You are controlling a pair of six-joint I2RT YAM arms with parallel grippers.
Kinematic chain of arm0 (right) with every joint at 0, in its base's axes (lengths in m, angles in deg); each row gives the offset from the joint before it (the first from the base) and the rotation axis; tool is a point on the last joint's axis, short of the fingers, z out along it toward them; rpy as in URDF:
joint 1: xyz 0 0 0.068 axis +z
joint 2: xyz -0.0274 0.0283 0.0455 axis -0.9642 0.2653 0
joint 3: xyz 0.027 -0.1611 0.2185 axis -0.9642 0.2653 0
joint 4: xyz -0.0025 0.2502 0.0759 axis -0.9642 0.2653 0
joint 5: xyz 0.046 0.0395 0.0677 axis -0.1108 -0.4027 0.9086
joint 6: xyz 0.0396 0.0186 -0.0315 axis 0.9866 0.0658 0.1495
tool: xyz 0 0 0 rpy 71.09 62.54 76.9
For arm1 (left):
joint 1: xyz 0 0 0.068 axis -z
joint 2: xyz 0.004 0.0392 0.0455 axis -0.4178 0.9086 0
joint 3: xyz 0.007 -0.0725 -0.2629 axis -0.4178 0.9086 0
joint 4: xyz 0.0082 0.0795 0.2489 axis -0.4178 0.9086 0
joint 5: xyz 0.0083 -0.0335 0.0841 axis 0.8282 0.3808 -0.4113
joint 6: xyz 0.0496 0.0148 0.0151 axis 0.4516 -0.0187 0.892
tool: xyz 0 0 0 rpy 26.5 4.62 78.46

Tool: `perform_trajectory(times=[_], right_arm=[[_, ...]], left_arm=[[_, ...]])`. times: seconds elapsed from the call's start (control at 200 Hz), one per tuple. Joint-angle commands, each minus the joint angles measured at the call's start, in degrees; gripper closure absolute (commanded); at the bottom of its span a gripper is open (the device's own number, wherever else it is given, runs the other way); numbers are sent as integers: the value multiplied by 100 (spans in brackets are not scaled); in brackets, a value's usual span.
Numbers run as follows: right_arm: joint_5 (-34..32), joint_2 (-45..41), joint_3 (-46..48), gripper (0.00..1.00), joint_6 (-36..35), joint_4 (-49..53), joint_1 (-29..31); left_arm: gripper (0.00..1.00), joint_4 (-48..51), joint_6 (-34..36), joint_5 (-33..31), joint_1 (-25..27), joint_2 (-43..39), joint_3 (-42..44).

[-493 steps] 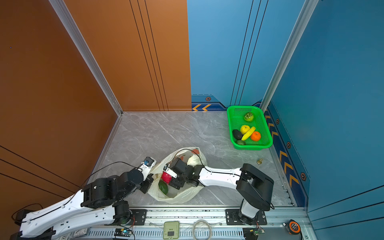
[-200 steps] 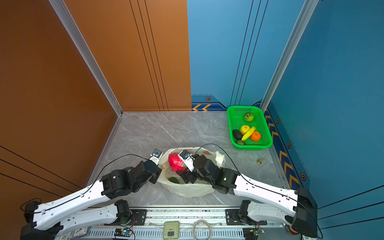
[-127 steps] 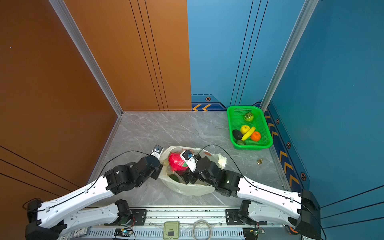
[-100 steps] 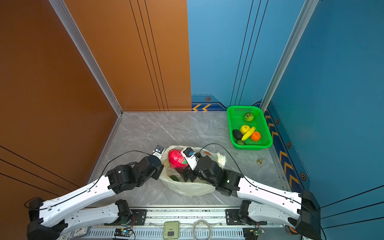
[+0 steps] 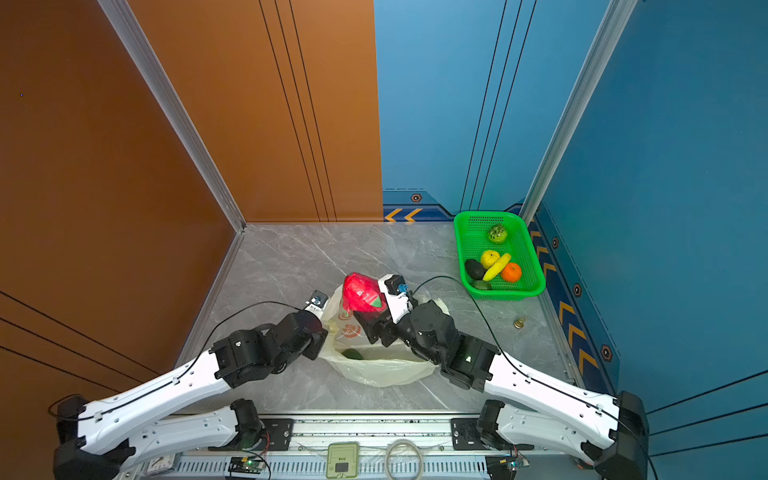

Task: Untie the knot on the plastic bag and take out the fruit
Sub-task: 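Lift the dragon fruit out of the bag toward the green basket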

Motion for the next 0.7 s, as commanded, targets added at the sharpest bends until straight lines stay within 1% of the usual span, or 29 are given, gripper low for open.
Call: perform_trajectory(times=[0.0, 0.265, 0.391, 0.526, 0.696], right_arm=[[24, 22, -453, 32, 295, -723, -74], [-67, 516, -565, 31, 829, -1401, -186], [-180, 711, -670, 30, 896, -1652, -202], [-261, 695, -934, 30, 938, -1343, -454], [203, 610, -1390, 29, 1318, -699, -1161]], left_arm=[[100, -30, 121, 48, 54, 96, -226], [100, -244, 230, 101, 99, 359, -417], [100, -263, 262, 123, 112, 485, -491], [100, -259, 262, 103, 123, 436, -442], [100, -263, 244, 86, 125, 356, -355]])
